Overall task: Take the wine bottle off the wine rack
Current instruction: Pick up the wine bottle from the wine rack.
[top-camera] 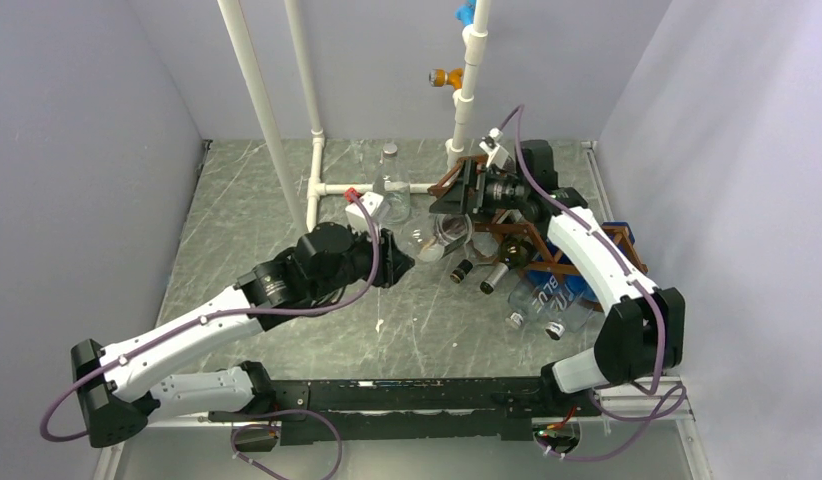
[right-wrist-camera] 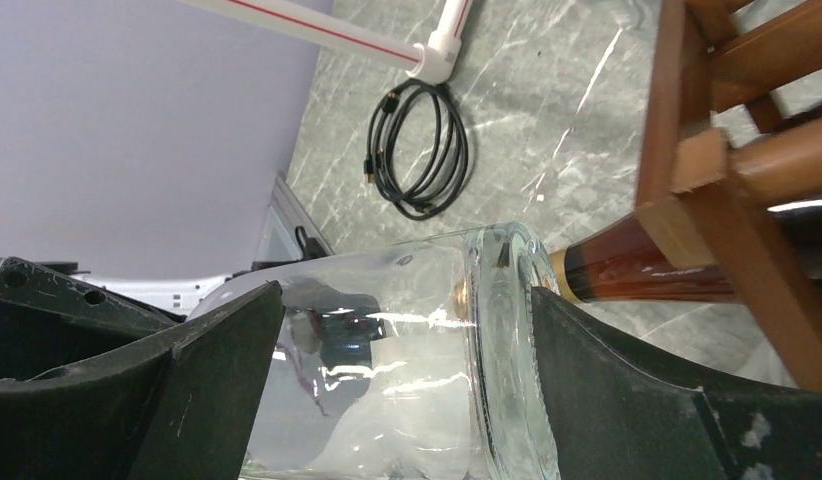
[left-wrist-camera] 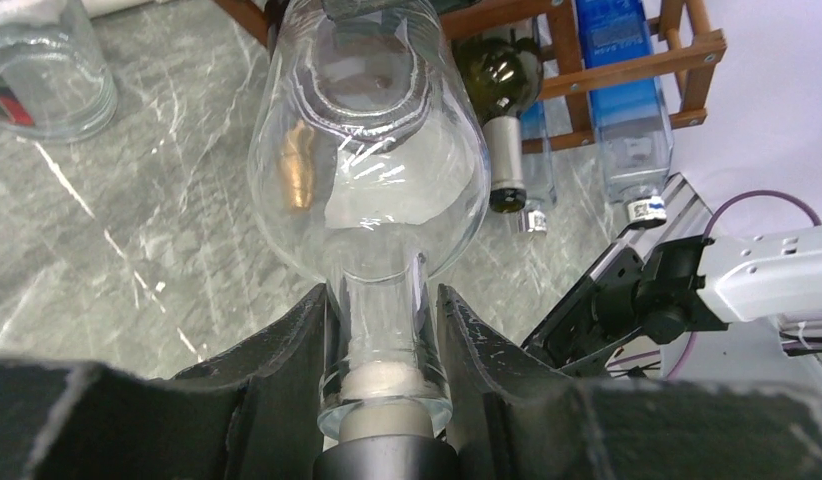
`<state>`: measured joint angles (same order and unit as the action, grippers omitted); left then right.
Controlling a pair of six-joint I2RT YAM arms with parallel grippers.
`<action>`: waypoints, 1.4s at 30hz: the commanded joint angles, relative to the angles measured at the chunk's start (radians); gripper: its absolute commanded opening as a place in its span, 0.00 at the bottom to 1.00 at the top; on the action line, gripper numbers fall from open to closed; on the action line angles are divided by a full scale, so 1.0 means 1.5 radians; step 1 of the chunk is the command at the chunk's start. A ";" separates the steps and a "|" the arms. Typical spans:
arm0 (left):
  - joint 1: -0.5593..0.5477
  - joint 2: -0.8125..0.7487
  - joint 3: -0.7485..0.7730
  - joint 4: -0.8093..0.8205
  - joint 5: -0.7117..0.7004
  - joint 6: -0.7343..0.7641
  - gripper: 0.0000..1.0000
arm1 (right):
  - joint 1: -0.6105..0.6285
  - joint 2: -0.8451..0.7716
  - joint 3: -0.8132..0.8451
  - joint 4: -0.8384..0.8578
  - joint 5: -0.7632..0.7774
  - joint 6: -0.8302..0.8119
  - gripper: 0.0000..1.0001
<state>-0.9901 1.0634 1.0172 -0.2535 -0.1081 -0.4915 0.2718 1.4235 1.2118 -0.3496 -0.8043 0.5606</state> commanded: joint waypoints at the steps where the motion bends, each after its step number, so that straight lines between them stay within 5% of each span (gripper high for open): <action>1: -0.027 -0.013 -0.008 0.208 0.089 -0.024 0.00 | 0.115 -0.003 0.049 0.037 -0.198 0.079 0.92; 42: -0.027 -0.217 -0.131 0.048 -0.027 -0.049 0.00 | 0.343 0.244 0.246 -0.082 -0.094 -0.061 0.93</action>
<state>-1.0142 0.7467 0.7994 -0.5556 -0.2333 -0.5667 0.6312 1.7939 1.5021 -0.4690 -0.6880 0.4328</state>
